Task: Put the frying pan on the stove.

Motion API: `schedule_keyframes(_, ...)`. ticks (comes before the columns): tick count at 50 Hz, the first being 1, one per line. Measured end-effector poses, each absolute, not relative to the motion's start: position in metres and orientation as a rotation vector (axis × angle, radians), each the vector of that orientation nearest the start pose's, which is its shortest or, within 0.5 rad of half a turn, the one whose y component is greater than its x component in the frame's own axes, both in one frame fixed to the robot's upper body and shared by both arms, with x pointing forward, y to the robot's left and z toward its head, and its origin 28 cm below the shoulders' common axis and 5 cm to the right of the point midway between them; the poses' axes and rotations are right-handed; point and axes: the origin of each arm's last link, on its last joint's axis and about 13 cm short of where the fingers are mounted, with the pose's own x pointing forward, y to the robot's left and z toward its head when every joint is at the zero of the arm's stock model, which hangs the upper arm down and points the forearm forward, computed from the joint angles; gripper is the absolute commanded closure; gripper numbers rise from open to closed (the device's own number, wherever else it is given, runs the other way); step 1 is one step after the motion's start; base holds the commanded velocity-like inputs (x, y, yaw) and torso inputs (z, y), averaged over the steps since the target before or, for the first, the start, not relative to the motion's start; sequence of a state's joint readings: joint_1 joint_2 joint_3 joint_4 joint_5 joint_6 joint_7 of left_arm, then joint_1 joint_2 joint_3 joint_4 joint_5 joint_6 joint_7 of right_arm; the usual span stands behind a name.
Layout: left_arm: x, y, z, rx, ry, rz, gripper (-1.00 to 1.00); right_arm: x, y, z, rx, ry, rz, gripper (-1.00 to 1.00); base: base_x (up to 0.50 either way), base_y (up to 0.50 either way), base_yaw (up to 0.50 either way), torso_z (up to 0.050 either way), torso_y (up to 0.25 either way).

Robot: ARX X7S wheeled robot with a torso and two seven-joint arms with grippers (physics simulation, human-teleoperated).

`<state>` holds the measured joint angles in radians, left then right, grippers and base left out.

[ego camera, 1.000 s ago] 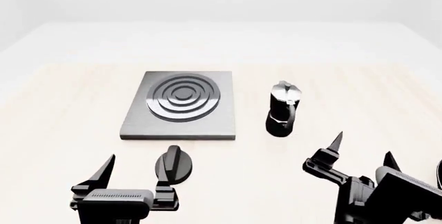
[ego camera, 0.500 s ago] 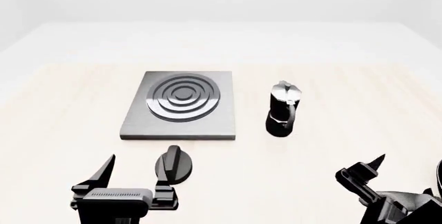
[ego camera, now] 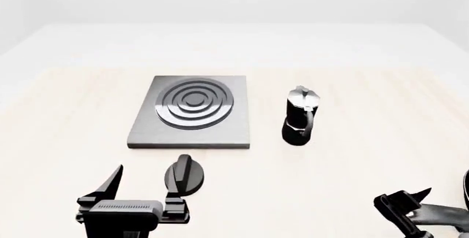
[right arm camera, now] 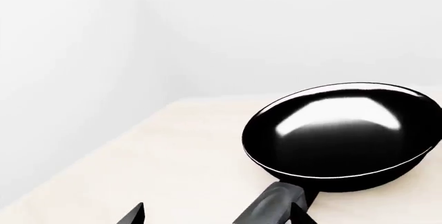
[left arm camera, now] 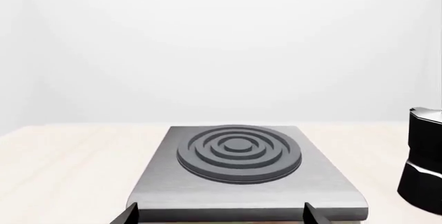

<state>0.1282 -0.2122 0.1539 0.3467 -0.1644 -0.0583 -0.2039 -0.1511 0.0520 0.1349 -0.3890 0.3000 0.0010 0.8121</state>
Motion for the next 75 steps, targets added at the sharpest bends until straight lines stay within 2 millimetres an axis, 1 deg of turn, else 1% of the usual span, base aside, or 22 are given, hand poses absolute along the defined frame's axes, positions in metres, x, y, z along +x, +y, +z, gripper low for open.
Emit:
schedule_keyframes(10,0.18,0.21,0.054,0.002,-0.124,-0.015,-1.0,0.182,-0.129,0.07,0.319,-0.147,-0.935,-1.0,0.0,0.0,0.0,0.0,0.0)
schedule_keyframes(34,0.18,0.21,0.053,0.002,-0.121,-0.017,-1.0,0.213,-0.123,0.085,0.3,-0.132,-1.112,-1.0,0.0,0.0,0.0,0.0,0.0)
schedule_keyframes(43,0.18,0.21,0.053,0.001,-0.12,-0.017,-1.0,0.227,-0.121,0.085,0.293,-0.107,-1.166,-1.0,0.0,0.0,0.0,0.0,0.0)
schedule_keyframes(61,0.182,0.21,0.052,0.0,-0.118,-0.015,-1.0,0.254,-0.12,0.085,0.262,-0.064,-1.204,-1.0,0.0,0.0,0.0,0.0,0.0)
schedule_keyframes(75,0.181,0.211,0.053,-0.001,-0.119,-0.011,-1.0,0.266,-0.125,0.077,0.25,-0.015,-1.247,-1.0,0.0,0.0,0.0,0.0,0.0)
